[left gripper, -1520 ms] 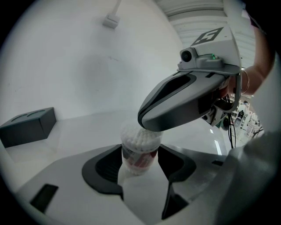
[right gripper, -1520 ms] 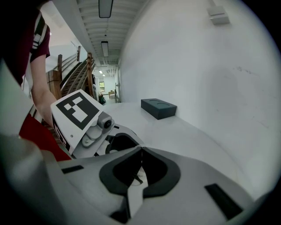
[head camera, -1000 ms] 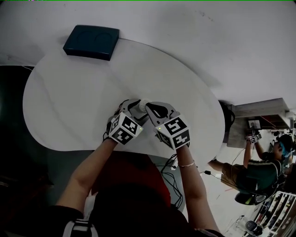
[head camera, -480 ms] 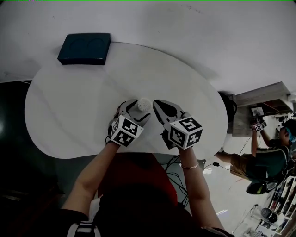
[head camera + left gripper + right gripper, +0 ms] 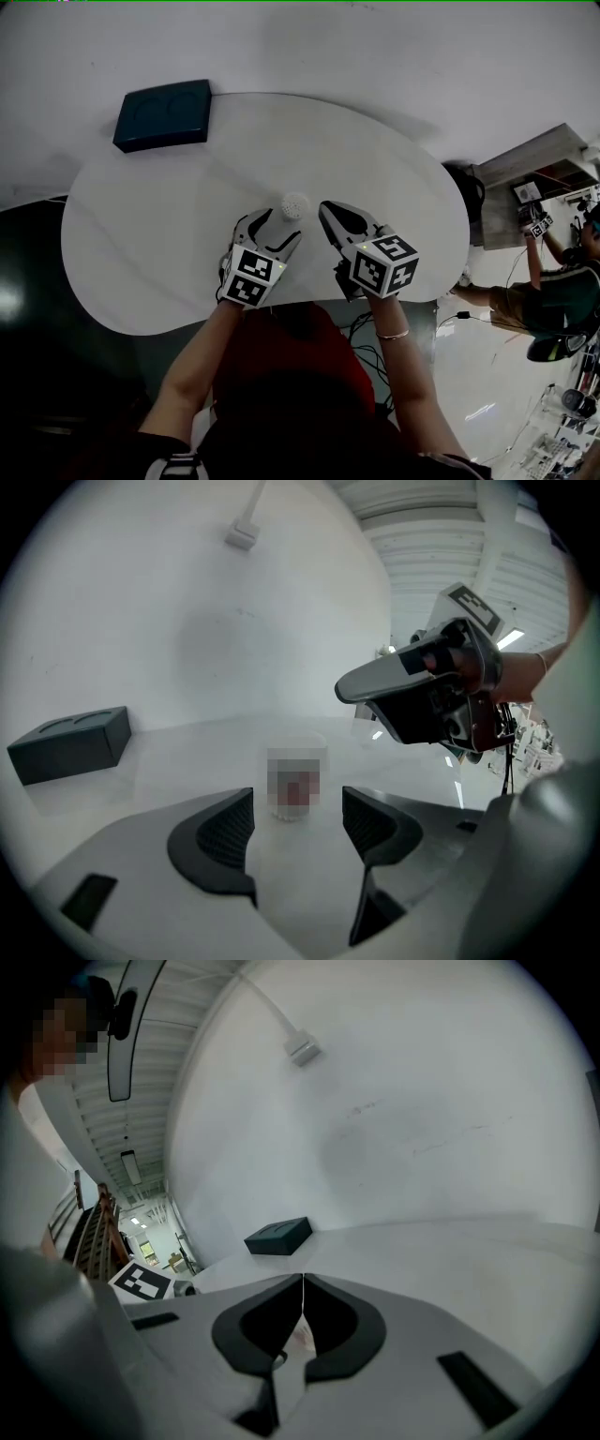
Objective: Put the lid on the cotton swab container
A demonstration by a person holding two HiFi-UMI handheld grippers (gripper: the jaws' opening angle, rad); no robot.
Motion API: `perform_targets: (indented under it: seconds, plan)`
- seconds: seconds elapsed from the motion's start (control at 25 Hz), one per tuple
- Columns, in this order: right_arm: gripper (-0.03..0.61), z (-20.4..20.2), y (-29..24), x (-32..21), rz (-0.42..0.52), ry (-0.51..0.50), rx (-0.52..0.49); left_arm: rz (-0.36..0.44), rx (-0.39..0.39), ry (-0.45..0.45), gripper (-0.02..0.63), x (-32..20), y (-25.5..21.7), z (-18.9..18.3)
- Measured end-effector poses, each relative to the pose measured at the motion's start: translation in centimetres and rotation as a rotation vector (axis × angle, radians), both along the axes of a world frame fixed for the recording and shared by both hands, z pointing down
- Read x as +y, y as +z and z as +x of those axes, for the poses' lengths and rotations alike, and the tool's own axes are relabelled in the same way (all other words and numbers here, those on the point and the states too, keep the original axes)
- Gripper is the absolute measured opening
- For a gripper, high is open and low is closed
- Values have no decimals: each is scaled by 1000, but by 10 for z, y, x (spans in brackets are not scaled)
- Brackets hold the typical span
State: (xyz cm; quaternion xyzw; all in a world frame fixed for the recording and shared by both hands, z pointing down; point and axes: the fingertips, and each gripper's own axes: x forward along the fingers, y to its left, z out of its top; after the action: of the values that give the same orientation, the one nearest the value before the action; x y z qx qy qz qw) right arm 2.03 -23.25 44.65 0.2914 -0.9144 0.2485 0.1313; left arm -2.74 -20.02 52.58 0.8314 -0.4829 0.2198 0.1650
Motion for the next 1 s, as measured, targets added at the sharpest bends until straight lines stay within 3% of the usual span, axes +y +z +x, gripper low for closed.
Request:
perform_targets:
  seconds: [0.36,0.8,1.0]
  plan:
    - [15,-5,3,32,-3,59,-8,-23,65,13,286,26,-10,-10]
    - [15,-3,9,68,4,162,-8,5,96,17,194,48,-30,-26]
    - [15,-6,12,88,39,187,40,13,101,20,129,61,-36,-31]
